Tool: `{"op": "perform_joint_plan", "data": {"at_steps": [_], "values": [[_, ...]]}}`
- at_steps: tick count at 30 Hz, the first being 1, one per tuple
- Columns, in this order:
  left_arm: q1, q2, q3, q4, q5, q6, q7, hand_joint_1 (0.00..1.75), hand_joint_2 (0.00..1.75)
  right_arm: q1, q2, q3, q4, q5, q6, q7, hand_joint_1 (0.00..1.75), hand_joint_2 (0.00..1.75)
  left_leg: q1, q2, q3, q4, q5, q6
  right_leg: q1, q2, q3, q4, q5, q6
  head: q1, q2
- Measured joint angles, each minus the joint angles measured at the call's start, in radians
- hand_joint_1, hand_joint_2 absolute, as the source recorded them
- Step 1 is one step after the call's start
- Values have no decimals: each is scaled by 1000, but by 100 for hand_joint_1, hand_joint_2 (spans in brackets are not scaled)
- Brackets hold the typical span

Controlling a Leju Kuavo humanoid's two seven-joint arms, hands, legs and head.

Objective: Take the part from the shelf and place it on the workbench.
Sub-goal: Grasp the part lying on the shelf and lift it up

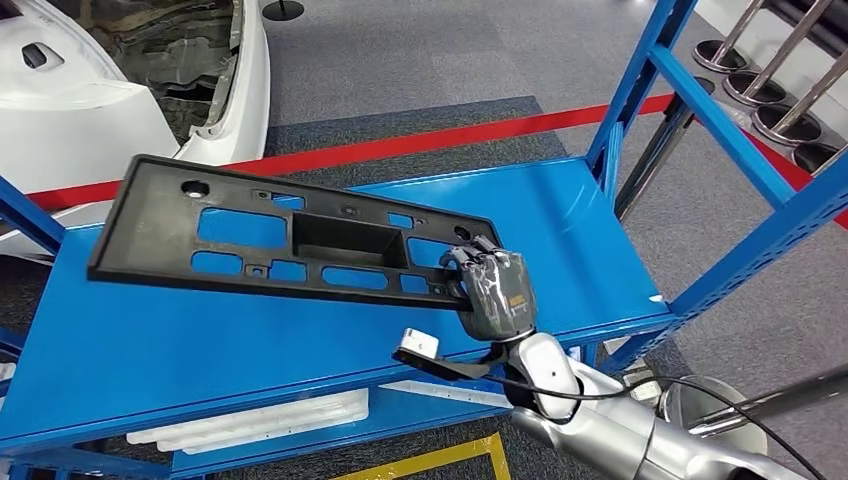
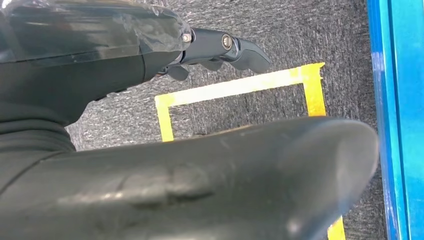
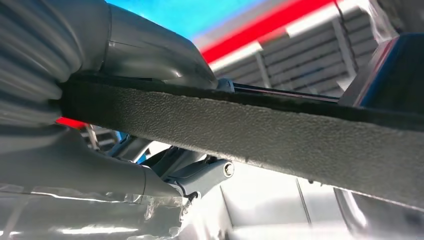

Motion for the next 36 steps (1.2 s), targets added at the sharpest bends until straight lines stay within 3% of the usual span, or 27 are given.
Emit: {"op": "perform_joint_plan", "data": {"at_steps": [7,12,16,23,36], "values": [[2,0,0,0,-1,2,-11,0,0,121,37,-112,-204,53,-13,-133,175,175,1,0,0,-1,0,-1,1,-1,0,0,-1,-1,0,0],[1,0,0,0,-8,1,-25,0,0,185,64,-165,-334,107,-14,-165,175,175,1,0,0,-1,0,-1,1,-1,0,0,-1,-1,0,0],[1,0,0,0,-10,1,-36,0,175,216,75,-180,-420,94,-14,-173,175,175,1,0,0,-1,0,-1,1,0,0,0,-1,-1,0,0],[0,0,0,1,-10,-11,-57,0,175,238,79,-179,-488,6,-15,-183,175,175,1,0,0,-1,0,-1,1,0,0,0,-1,-1,0,0],[-1,-1,1,7,-7,-51,-63,0,175,244,79,-151,-500,-36,-15,-143,175,175,1,0,0,-1,0,-1,1,0,0,0,-1,-1,0,0]]}}
